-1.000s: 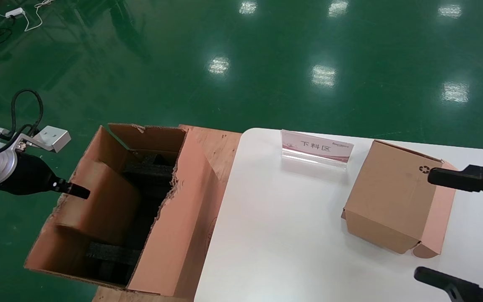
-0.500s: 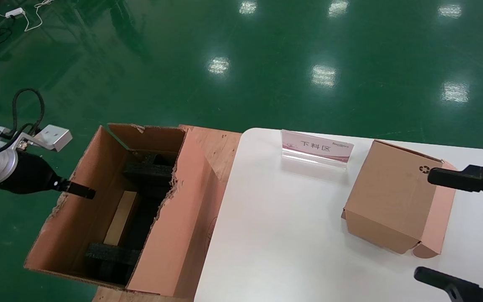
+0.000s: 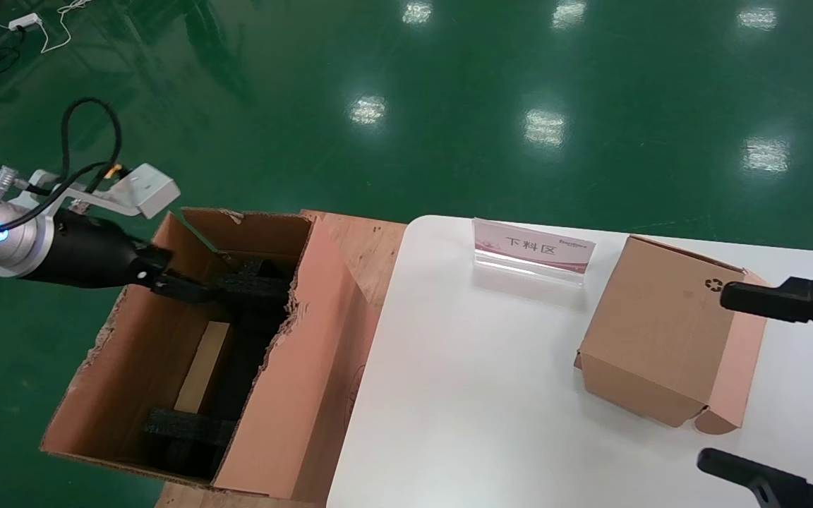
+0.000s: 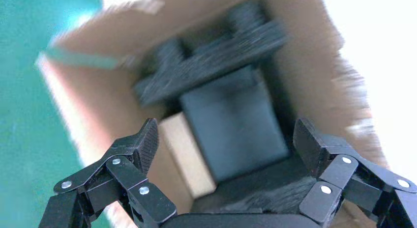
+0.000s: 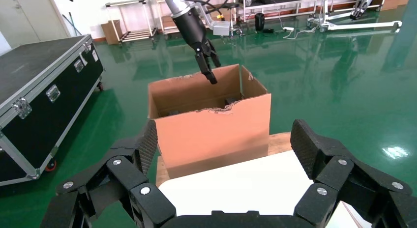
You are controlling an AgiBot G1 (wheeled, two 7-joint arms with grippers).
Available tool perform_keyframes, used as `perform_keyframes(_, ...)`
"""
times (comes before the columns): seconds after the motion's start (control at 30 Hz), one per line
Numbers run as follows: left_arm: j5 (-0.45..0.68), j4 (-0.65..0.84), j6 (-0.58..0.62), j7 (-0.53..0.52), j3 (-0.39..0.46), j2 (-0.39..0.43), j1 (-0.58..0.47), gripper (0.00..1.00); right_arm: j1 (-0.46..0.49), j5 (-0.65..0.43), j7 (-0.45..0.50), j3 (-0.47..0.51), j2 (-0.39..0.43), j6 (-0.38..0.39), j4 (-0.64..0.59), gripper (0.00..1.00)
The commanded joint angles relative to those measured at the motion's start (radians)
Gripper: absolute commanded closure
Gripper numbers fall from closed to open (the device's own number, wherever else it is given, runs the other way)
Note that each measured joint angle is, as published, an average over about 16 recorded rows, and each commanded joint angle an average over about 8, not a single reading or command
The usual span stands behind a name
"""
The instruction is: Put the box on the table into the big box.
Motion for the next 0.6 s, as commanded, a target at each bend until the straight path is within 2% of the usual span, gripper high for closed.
perform_keyframes(0.03,-0.038,-0.034,-0.01,0.054,-0.016,-0.013,-0.002,0.0,0.0,0.0,0.0,0.0,0.0,0.0,0.0,0.0)
perform_keyframes(0.37,-0.307,-0.144,-0.055,0.39,-0.072,-0.092,0.057,0.0,0.0,0.0,0.0,0.0,0.0,0.0,0.0,0.0)
perform_keyframes(0.47,-0.336,-0.152,-0.056,0.429,-0.08,-0.1,0.067,0.0,0.0,0.0,0.0,0.0,0.0,0.0,0.0,0.0)
perform_keyframes(0.6,-0.324,-0.149,-0.05,0.422,-0.091,-0.09,0.07,0.0,0.0,0.0,0.0,0.0,0.0,0.0,0.0,0.0)
